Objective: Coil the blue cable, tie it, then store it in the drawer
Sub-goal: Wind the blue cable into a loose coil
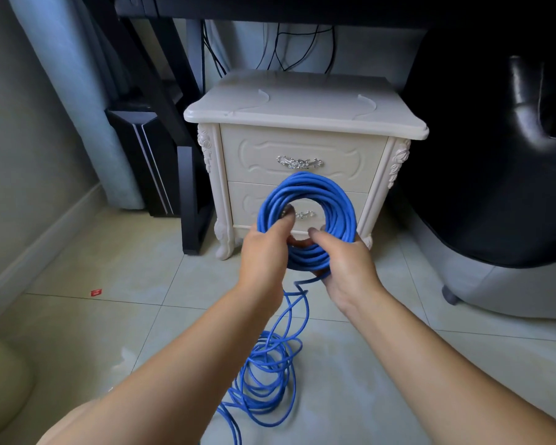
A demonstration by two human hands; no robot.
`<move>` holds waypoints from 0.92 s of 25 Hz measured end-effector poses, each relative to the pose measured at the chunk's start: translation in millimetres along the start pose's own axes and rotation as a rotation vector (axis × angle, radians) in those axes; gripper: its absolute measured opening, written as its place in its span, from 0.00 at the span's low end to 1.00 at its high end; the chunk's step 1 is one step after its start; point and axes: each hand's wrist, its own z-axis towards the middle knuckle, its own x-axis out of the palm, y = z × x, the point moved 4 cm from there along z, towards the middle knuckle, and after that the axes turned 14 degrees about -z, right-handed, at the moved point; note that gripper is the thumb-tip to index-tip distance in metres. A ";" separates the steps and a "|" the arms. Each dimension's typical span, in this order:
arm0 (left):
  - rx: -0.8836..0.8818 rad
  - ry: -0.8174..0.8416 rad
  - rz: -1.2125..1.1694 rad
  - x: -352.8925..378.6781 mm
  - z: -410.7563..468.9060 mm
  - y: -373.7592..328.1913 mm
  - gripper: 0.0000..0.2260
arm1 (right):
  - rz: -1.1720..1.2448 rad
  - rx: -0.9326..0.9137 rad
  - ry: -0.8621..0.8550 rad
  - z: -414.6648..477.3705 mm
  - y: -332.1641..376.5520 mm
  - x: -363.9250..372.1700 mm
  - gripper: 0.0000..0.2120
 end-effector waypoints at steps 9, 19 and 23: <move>0.360 0.334 0.567 -5.6 6.8 -36.2 0.27 | -0.581 -0.323 -0.015 -4.9 25.4 -11.7 0.11; 0.430 0.339 0.917 1.0 2.2 -28.2 0.04 | -0.990 -0.523 -0.004 -19.4 41.2 -6.7 0.12; 0.162 0.237 0.362 -3.1 10.7 -29.5 0.05 | -0.642 -0.257 0.150 -12.8 37.9 -18.6 0.12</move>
